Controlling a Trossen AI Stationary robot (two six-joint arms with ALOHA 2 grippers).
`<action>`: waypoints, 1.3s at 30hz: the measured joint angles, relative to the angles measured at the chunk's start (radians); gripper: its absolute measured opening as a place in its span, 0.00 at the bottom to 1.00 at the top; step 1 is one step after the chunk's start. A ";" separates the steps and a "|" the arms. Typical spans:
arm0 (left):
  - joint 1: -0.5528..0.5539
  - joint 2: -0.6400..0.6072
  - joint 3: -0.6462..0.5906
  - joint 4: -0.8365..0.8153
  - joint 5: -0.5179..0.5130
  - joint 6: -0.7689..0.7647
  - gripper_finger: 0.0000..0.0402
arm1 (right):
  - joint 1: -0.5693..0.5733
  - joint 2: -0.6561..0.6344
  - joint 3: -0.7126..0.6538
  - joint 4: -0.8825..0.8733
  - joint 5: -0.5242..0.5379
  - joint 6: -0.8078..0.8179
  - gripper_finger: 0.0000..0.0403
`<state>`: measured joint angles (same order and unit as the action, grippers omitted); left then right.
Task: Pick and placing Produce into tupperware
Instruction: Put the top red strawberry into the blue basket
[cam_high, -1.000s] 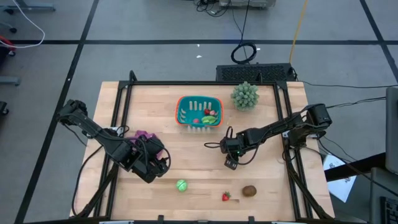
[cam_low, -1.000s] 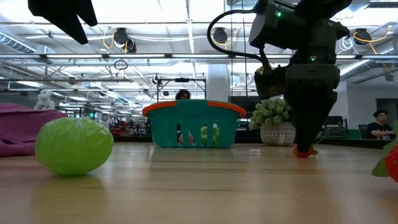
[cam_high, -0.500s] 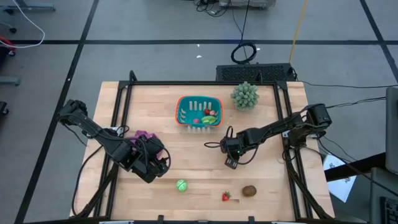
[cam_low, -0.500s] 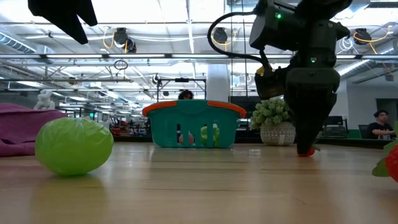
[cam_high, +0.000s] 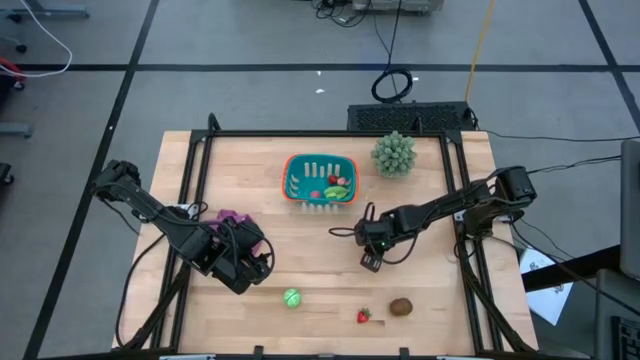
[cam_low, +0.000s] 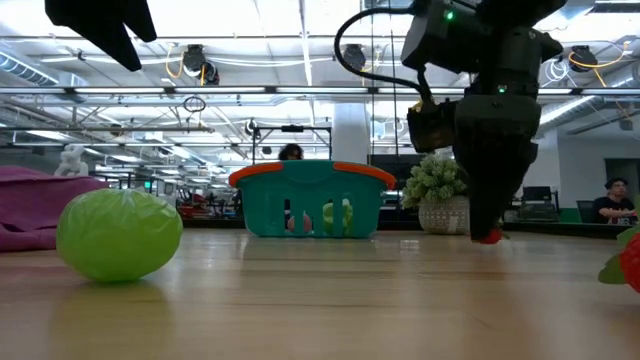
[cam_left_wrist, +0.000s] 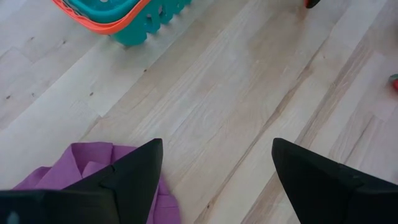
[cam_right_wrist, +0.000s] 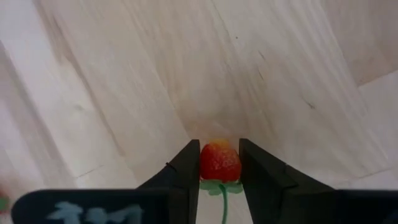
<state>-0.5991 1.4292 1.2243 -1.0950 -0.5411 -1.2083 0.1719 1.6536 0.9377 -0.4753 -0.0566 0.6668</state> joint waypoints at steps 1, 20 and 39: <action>0.000 0.000 0.000 0.000 0.000 0.000 0.77 | 0.000 -0.006 0.000 -0.001 0.000 0.001 0.21; 0.000 0.000 0.000 0.000 0.000 0.002 0.77 | -0.042 -0.016 0.270 -0.099 0.003 -0.161 0.21; 0.000 0.000 0.000 0.000 -0.006 0.052 0.77 | -0.431 -0.016 0.507 -0.063 0.004 -0.472 0.21</action>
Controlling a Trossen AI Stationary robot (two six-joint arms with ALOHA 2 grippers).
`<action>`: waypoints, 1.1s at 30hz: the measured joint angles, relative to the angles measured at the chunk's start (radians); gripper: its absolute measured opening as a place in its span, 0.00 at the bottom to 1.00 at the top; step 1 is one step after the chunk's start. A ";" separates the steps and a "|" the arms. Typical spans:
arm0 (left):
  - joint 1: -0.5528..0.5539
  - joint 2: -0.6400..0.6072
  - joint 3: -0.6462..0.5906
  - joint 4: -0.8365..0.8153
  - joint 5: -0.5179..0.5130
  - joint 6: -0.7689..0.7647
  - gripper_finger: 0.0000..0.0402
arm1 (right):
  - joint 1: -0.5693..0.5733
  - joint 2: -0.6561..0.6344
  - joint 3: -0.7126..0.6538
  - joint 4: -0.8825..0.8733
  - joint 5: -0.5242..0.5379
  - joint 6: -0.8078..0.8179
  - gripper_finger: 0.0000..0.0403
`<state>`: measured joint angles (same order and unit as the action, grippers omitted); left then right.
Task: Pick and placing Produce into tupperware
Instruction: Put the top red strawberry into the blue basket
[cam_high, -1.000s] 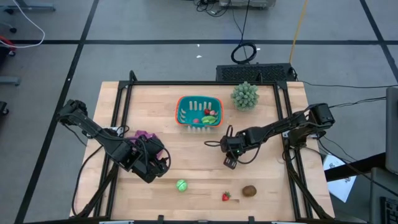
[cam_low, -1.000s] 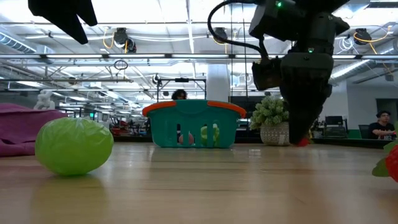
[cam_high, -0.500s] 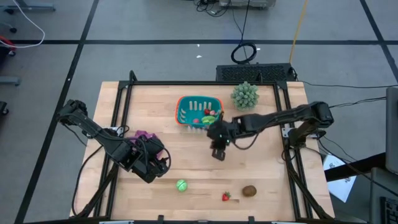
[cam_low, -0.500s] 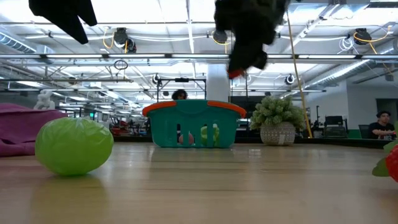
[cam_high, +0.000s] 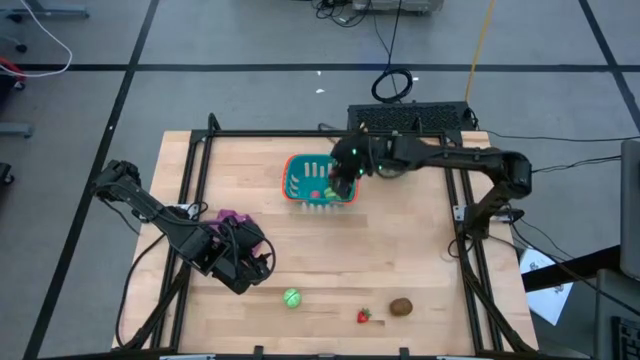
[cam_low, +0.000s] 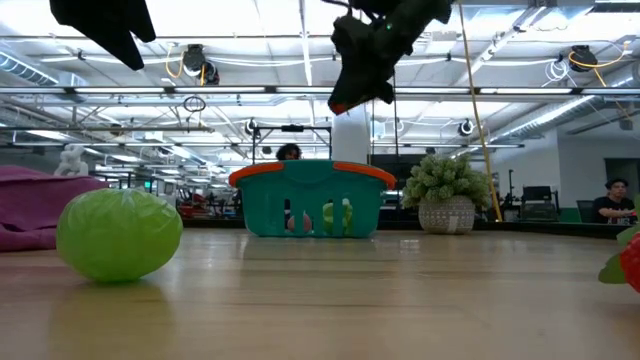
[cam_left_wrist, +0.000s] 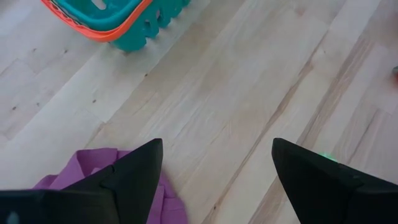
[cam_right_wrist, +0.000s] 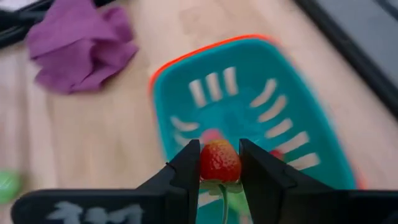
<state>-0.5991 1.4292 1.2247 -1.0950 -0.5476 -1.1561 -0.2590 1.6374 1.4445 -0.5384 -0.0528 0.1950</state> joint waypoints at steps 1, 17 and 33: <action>0.000 0.000 0.000 0.000 0.000 0.000 0.77 | -0.017 0.005 0.001 0.007 0.000 -0.004 0.21; 0.000 0.000 0.000 -0.002 -0.004 0.000 0.77 | -0.109 0.239 0.000 0.031 -0.095 -0.031 0.21; 0.000 0.000 0.000 -0.003 -0.004 0.012 0.77 | -0.121 0.302 0.000 0.062 -0.208 -0.066 0.31</action>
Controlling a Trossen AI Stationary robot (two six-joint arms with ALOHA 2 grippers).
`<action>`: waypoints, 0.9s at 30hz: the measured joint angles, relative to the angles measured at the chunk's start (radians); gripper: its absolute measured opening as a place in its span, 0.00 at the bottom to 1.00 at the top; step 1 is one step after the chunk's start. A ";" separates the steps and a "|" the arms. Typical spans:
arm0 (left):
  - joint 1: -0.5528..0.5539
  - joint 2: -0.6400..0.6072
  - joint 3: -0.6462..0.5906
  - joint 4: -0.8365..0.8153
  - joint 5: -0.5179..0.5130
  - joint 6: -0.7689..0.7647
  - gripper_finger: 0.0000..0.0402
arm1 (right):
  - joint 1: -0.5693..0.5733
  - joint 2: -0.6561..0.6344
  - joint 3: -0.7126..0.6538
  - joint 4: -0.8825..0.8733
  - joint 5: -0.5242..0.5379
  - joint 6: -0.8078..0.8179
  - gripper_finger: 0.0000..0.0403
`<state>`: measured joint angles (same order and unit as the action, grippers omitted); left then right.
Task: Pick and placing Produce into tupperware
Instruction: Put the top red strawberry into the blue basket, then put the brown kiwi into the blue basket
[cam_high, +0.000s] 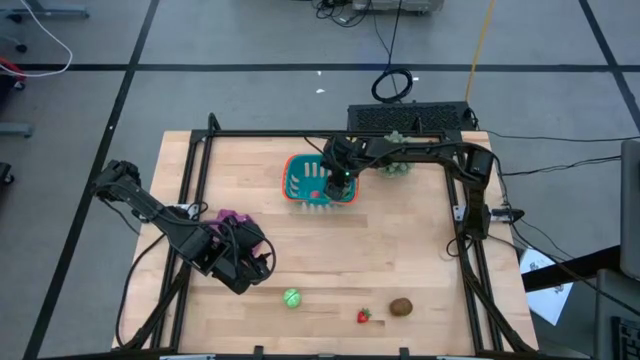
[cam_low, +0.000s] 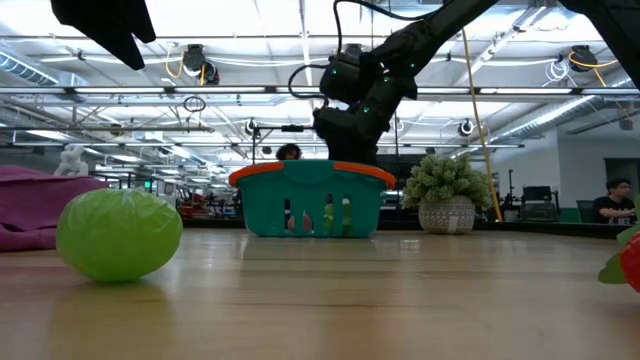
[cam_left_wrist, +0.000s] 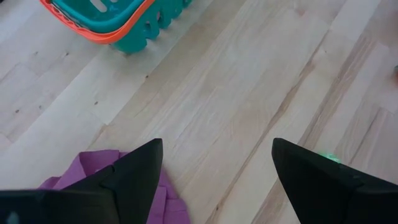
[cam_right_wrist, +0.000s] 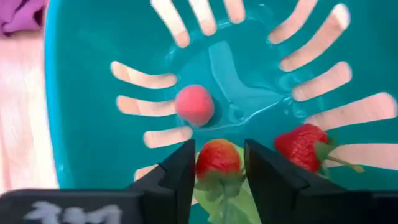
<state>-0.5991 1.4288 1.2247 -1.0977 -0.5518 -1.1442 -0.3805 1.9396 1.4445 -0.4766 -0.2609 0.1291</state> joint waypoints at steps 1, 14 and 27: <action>0.000 0.000 0.000 0.000 0.000 0.000 0.77 | 0.000 0.000 0.000 0.001 -0.008 0.000 0.33; 0.000 0.000 0.000 0.000 -0.008 0.000 0.77 | 0.000 -0.011 0.000 0.057 -0.007 -0.002 0.43; 0.000 0.000 0.000 0.000 -0.008 -0.003 0.77 | 0.126 -0.383 -0.001 -0.005 -0.004 0.001 0.42</action>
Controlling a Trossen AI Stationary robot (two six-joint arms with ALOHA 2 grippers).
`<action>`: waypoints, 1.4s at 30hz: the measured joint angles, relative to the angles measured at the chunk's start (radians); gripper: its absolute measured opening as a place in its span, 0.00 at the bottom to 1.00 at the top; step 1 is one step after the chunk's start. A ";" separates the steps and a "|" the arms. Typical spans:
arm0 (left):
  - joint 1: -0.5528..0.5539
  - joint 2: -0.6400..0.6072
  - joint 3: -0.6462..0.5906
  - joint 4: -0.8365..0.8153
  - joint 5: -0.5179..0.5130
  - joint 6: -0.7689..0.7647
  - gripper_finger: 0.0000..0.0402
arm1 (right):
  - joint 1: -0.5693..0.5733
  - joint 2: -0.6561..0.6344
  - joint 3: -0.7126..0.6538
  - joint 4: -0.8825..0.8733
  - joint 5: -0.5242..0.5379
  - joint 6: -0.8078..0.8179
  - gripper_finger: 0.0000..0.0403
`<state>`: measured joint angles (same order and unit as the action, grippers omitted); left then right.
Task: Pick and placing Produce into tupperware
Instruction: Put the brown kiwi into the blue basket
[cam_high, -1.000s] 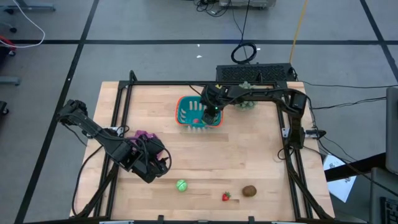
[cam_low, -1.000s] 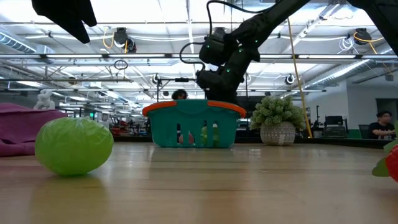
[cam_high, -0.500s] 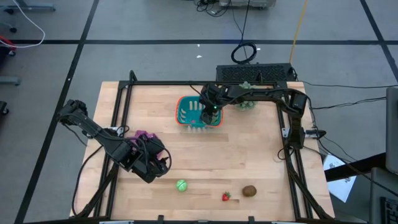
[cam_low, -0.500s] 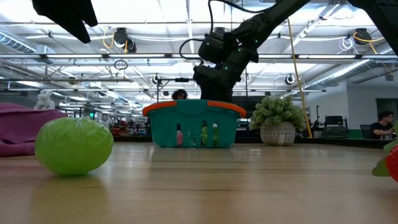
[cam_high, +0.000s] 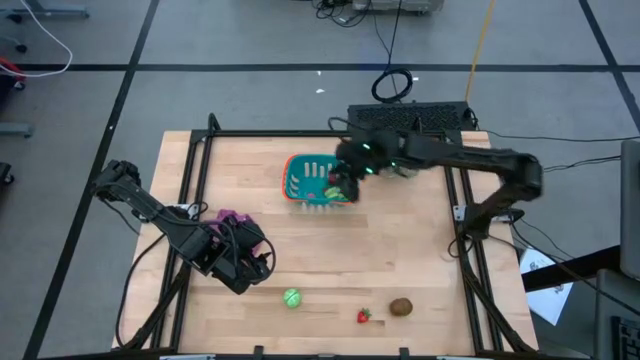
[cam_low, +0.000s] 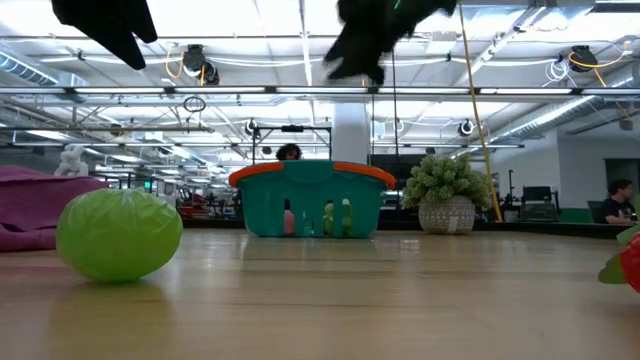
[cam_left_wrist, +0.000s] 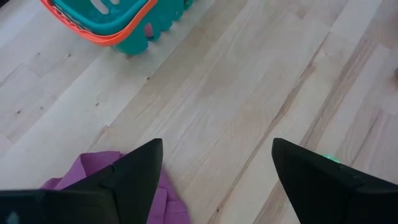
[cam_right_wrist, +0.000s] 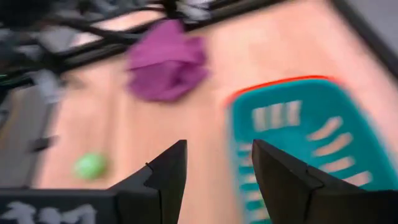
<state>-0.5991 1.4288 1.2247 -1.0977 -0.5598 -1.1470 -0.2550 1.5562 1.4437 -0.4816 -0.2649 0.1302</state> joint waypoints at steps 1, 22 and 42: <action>0.000 0.000 0.000 0.000 0.000 -0.003 0.77 | 0.030 -0.039 0.000 -0.033 0.000 0.019 0.42; 0.000 0.000 0.000 0.088 0.037 -0.030 0.77 | 0.869 -0.132 -0.116 -0.481 0.392 0.824 0.42; 0.009 0.000 0.000 0.244 0.010 0.003 0.77 | 0.998 -0.126 -0.362 -0.473 0.287 0.468 0.42</action>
<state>-0.5905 1.4288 1.2243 -0.8539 -0.5495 -1.1439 0.7435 1.4307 1.0813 -0.9548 0.0218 0.5984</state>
